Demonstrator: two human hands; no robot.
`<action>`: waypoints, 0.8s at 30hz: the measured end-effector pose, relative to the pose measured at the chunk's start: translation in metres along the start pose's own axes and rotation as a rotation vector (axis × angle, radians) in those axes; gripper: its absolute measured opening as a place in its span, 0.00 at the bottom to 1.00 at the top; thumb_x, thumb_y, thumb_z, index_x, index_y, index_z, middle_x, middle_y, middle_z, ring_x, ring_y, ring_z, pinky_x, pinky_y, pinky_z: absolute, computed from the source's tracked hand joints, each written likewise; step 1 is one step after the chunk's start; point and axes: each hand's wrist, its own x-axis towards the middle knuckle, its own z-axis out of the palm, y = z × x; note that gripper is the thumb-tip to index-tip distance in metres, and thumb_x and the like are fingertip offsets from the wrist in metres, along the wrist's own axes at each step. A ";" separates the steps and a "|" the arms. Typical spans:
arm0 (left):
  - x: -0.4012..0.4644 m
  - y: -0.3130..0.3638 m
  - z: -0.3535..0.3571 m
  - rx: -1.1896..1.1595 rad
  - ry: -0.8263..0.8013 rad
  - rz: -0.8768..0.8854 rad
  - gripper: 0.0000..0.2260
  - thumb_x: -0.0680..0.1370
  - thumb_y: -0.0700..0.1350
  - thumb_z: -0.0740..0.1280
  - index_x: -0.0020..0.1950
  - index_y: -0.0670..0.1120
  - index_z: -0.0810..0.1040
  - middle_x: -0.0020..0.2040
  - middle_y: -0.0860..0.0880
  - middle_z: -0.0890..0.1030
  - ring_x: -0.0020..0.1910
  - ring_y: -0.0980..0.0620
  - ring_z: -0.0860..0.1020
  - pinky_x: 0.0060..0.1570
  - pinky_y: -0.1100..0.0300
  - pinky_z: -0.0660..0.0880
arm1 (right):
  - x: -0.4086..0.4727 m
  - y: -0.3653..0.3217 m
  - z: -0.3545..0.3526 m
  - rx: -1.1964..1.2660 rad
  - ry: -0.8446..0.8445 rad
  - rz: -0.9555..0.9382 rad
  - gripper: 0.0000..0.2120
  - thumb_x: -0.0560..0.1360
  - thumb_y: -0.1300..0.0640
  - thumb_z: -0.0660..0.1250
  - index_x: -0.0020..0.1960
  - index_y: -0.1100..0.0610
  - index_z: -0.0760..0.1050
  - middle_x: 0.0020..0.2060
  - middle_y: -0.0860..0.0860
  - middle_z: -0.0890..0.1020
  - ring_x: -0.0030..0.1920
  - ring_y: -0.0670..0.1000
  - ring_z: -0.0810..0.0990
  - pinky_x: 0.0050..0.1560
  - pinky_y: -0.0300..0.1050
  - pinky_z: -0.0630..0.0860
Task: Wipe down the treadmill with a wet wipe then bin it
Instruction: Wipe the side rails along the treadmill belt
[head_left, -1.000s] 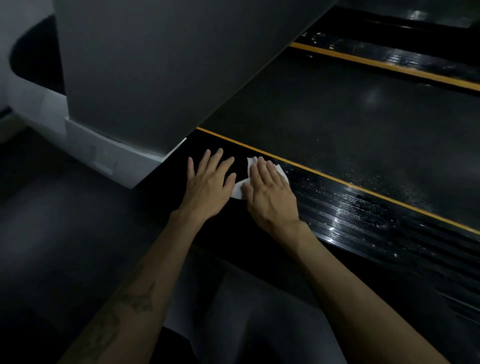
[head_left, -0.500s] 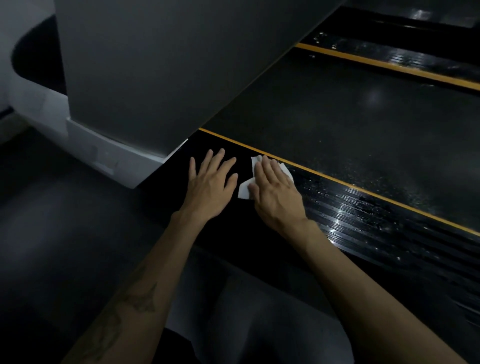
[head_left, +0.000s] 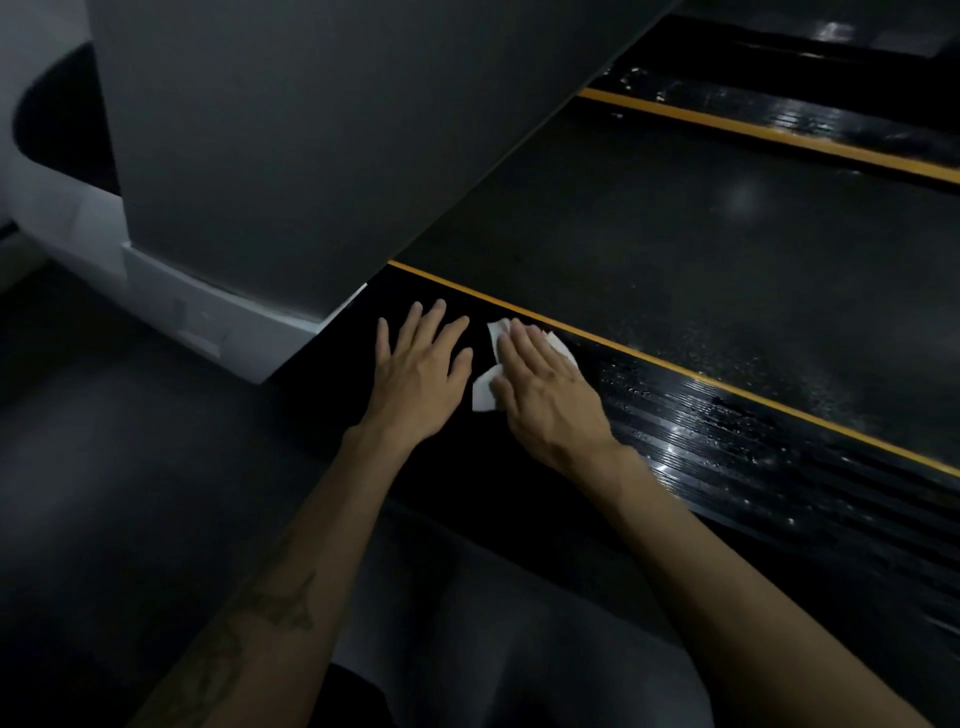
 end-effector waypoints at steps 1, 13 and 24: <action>0.000 -0.001 0.000 0.003 0.004 0.007 0.22 0.87 0.54 0.55 0.82 0.53 0.63 0.84 0.49 0.56 0.84 0.49 0.48 0.80 0.41 0.40 | -0.010 0.007 0.001 -0.010 -0.001 -0.017 0.38 0.80 0.42 0.33 0.83 0.60 0.53 0.82 0.55 0.53 0.83 0.52 0.48 0.81 0.45 0.41; 0.002 0.004 0.000 0.013 -0.022 -0.005 0.23 0.87 0.54 0.54 0.82 0.53 0.61 0.84 0.49 0.54 0.84 0.49 0.47 0.80 0.41 0.40 | 0.001 0.017 -0.007 -0.030 -0.035 0.025 0.32 0.85 0.44 0.39 0.83 0.61 0.49 0.83 0.57 0.49 0.83 0.54 0.45 0.79 0.44 0.37; 0.001 0.006 0.002 0.024 -0.034 0.001 0.24 0.87 0.55 0.53 0.83 0.53 0.59 0.85 0.49 0.53 0.84 0.50 0.46 0.80 0.42 0.39 | 0.014 0.008 0.001 0.003 -0.020 0.148 0.32 0.85 0.44 0.38 0.83 0.62 0.48 0.83 0.58 0.49 0.83 0.55 0.45 0.82 0.49 0.41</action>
